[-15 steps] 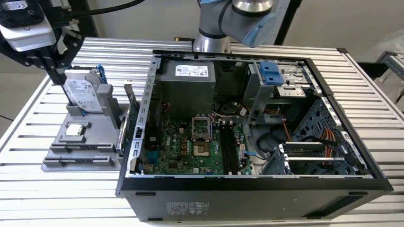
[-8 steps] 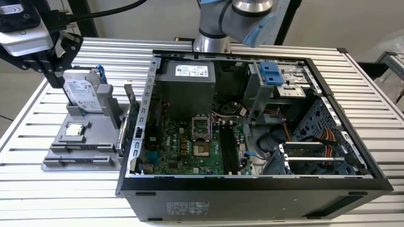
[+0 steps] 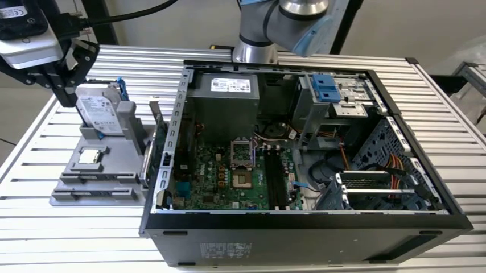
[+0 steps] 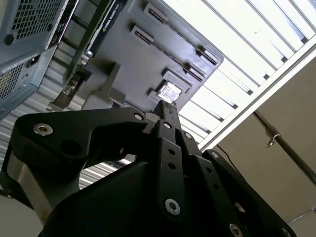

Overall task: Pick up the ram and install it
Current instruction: 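Pick up the ram and move it above insertion slot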

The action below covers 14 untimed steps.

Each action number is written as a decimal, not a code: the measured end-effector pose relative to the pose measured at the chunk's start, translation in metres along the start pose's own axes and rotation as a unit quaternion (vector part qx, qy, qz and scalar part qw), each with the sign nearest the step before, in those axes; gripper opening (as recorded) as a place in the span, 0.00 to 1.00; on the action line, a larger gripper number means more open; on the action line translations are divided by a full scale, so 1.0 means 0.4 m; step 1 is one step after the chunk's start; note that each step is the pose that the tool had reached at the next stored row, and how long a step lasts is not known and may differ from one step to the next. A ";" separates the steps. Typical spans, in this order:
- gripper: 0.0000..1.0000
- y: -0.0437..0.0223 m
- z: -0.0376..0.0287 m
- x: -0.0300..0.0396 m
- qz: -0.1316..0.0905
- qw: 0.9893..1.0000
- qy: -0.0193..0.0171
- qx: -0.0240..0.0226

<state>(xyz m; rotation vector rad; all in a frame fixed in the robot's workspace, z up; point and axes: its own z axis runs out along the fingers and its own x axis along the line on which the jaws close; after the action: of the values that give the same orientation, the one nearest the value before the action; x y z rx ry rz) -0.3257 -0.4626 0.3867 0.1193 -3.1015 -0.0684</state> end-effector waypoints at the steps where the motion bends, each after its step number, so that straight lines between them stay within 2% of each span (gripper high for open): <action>1: 0.00 0.000 0.000 0.000 0.000 1.000 0.000 0.000; 8: 0.00 0.000 0.000 0.000 -0.001 1.000 0.000 0.000; 14: 0.00 0.000 0.000 0.000 -0.019 1.000 0.001 0.001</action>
<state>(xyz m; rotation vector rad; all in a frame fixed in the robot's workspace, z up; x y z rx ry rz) -0.3257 -0.4627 0.3867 0.1794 -3.0977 -0.0672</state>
